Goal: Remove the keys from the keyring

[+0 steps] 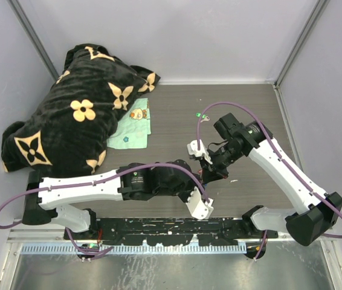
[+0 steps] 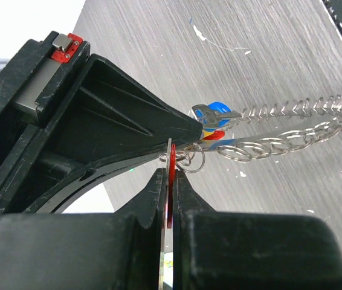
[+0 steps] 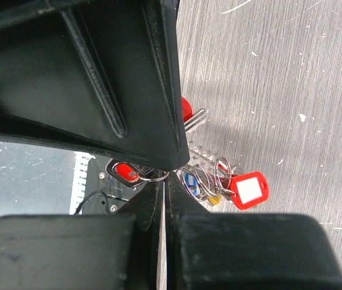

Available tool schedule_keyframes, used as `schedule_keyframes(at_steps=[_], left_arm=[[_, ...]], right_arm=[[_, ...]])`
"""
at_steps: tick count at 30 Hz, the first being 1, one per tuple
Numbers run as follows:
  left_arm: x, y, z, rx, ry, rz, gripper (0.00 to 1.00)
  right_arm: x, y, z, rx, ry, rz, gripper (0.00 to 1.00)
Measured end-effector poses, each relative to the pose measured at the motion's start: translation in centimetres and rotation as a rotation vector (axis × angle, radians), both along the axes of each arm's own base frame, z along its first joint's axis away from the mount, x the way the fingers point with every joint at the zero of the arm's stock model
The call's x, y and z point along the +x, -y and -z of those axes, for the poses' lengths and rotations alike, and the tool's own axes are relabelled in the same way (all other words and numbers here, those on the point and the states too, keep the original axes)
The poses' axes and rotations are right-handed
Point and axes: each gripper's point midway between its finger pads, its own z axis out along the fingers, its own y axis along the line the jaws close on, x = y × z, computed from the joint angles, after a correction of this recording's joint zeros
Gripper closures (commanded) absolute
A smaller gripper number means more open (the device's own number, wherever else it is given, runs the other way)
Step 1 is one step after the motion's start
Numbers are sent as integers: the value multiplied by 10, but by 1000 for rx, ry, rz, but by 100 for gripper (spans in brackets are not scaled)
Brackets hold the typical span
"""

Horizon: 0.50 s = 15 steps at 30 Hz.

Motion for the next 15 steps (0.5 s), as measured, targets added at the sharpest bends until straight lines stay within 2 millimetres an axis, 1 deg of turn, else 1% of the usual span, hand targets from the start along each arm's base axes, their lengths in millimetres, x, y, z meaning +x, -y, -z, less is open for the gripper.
schedule_keyframes(at_steps=[7,11,15], left_arm=[[0,2,-2,51,138,70,100],[-4,4,-5,78,222,103,100],[-7,5,-6,88,265,114,100]], right_arm=[[-1,1,1,25,-28,8,99],[-4,2,-1,34,-45,10,99],[-7,2,-2,43,-69,14,99]])
